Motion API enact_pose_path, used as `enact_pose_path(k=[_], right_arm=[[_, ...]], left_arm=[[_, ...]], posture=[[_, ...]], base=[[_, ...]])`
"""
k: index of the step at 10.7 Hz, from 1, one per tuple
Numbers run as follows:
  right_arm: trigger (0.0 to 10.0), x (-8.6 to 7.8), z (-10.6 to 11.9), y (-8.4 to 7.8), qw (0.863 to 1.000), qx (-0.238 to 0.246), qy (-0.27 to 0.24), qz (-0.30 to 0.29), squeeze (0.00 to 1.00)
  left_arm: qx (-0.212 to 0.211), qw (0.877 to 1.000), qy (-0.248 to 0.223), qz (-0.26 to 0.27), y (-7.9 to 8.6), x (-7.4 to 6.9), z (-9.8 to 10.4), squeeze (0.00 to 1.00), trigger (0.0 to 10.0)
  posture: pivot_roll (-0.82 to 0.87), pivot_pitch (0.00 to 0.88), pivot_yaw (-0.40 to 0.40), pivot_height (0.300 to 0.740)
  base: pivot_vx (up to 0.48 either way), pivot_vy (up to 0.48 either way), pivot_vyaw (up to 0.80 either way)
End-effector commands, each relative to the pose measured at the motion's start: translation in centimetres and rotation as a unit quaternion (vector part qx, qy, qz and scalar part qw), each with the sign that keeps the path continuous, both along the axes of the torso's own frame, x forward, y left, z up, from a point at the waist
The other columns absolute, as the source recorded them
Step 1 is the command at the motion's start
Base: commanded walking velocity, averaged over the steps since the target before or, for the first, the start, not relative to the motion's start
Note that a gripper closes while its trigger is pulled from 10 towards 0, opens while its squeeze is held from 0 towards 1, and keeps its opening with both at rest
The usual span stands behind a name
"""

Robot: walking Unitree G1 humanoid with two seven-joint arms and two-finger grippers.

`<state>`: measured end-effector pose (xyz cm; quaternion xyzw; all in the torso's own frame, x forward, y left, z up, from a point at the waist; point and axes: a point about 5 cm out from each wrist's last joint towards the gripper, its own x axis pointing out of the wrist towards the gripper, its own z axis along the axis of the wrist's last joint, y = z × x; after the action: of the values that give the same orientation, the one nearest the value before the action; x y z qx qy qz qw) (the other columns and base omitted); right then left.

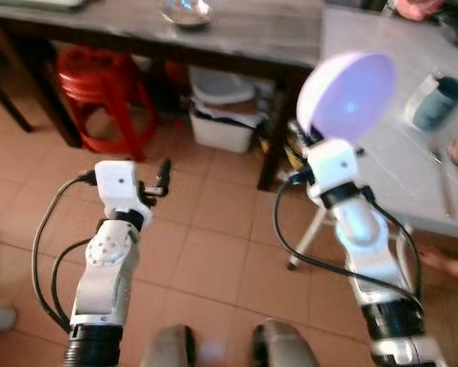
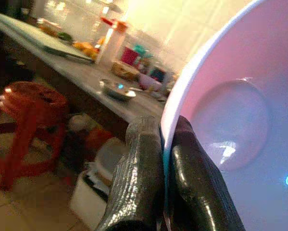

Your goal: Setting the table

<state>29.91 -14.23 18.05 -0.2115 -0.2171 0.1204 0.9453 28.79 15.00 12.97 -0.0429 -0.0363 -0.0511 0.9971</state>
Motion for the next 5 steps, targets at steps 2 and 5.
enact_pose_path(k=[2,5], right_arm=[[10.0,-0.21,-0.17,-1.06,0.999,0.02,0.019,-0.045,0.0],[10.0,-0.21,-0.6,-1.27,0.995,0.027,0.044,-0.085,0.0]], left_arm=[[-0.001,1.0,-0.003,-0.018,-0.92,0.16,0.03,0.0,10.0],[-0.006,1.0,-0.003,-0.016,-0.78,-0.12,-0.14,0.0,10.0]], posture=[[-0.07,0.139,0.015,0.74],[-0.07,0.142,0.013,0.74]], base=[[0.48,0.0,0.0],[0.48,0.0,0.0]])
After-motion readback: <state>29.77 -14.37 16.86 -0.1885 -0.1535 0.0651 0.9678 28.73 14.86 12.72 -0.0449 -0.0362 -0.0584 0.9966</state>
